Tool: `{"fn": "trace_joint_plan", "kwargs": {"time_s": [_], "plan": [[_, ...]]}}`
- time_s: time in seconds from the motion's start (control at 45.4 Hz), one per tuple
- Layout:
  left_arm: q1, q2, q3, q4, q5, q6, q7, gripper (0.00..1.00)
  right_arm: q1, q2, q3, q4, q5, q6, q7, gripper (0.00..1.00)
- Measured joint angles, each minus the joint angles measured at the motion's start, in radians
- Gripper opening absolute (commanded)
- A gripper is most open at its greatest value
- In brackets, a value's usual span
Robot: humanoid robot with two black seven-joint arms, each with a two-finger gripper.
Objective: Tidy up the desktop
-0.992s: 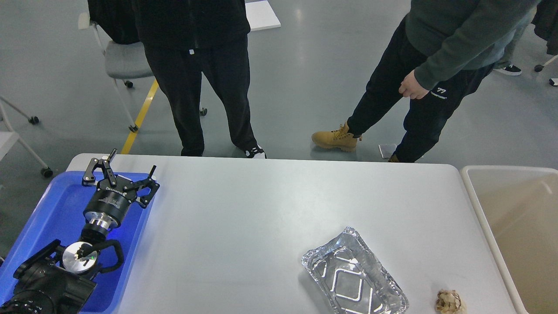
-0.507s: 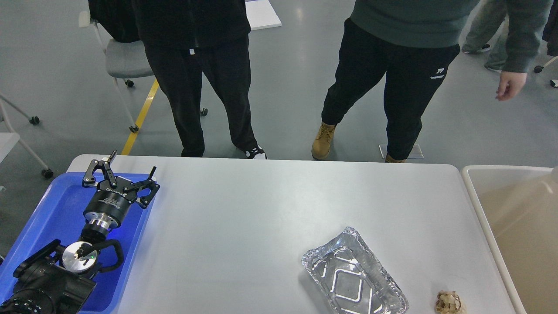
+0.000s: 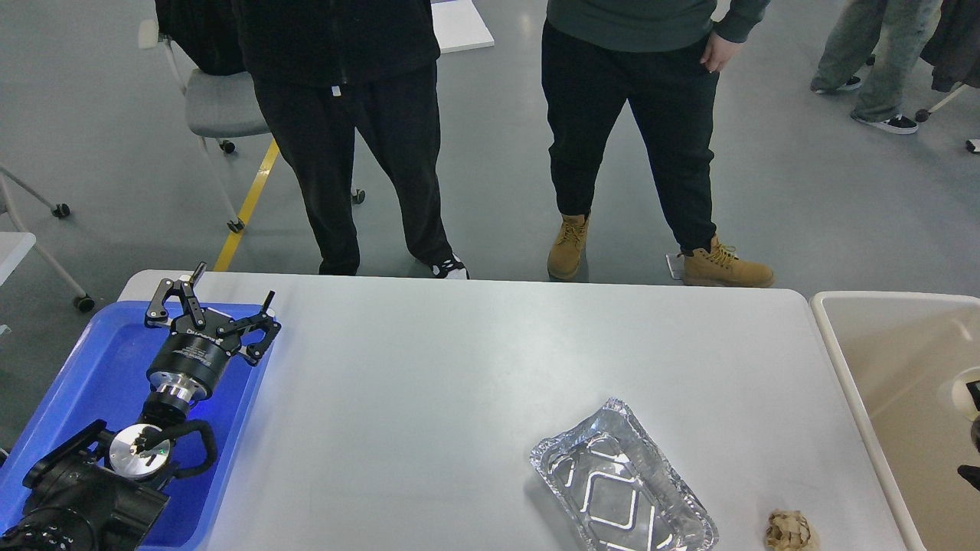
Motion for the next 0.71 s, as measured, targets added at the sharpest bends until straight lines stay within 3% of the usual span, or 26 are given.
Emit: {"fn": "trace_joint_plan", "kwargs": {"time_s": [0.11,0.132,0.176,0.198,0.705], "plan": [[0.0,0.0,0.0,0.0,0.0,0.0,0.0,1.0,-0.013,0.012,0.005,0.0,0.022,-0.007,0.0,0.0],[0.0,0.0,0.0,0.0,0.0,0.0,0.0,1.0,-0.015,0.015,0.006,0.0,0.025,-0.008,-0.001,0.17],[0.0,0.0,0.0,0.0,0.0,0.0,0.0,1.0,-0.02,0.02,0.008,-0.001,0.031,-0.01,-0.001,0.81],[0.0,0.0,0.0,0.0,0.0,0.0,0.0,1.0,-0.022,0.023,0.01,-0.001,0.034,-0.011,-0.001,0.98],[0.0,0.0,0.0,0.0,0.0,0.0,0.0,1.0,-0.009,0.053,0.072,0.007,0.06,0.011,0.001,1.0]]}}
